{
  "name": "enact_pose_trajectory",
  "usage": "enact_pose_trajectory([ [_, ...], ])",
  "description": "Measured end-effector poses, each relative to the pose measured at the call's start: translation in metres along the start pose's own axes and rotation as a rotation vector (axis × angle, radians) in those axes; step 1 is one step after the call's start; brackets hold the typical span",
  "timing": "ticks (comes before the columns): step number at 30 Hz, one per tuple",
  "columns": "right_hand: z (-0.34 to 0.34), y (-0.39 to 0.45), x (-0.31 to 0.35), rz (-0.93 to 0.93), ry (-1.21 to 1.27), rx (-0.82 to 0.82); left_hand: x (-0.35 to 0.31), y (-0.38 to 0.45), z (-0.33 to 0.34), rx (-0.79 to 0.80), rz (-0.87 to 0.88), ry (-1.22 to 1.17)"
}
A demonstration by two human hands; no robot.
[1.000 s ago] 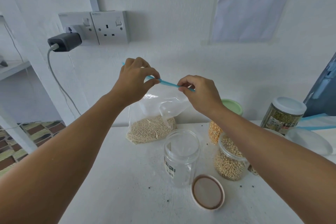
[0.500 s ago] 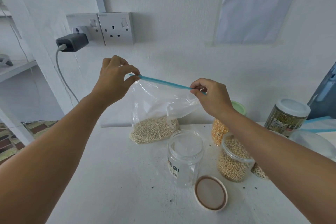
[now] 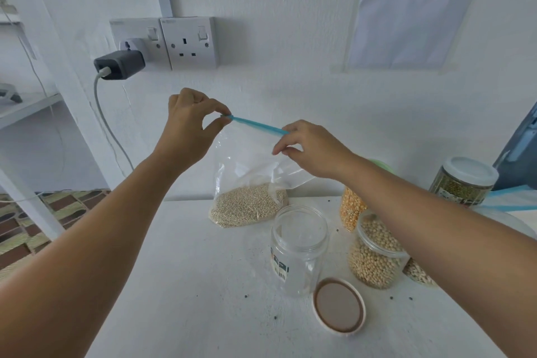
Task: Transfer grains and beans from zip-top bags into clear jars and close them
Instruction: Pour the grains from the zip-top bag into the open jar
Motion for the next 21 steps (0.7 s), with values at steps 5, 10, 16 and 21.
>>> enact_pose_trajectory([
  [5,0.006,0.013,0.004,0.063,-0.019,0.020,-0.008,-0.033,-0.007,-0.090,-0.170,-0.162],
  [10,-0.006,0.027,0.016,0.116,0.148,-0.115,-0.009,-0.107,0.021,-0.062,-0.408,-0.253],
  [16,-0.024,0.047,0.046,0.096,0.242,-0.197,0.024,-0.199,0.081,0.253,-1.037,-0.526],
  [21,-0.027,0.049,0.060,0.081,0.220,-0.210,0.019,-0.226,0.101,0.247,-1.292,-0.864],
])
Point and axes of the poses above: each hand's wrist, its own y-axis towards the middle knuckle, its own z-axis out of the palm, x = y × z, the point moved 9 cm from there along y, towards the middle knuckle, and after that the axes turned 11 degrees about -x, right-handed, at the moved point
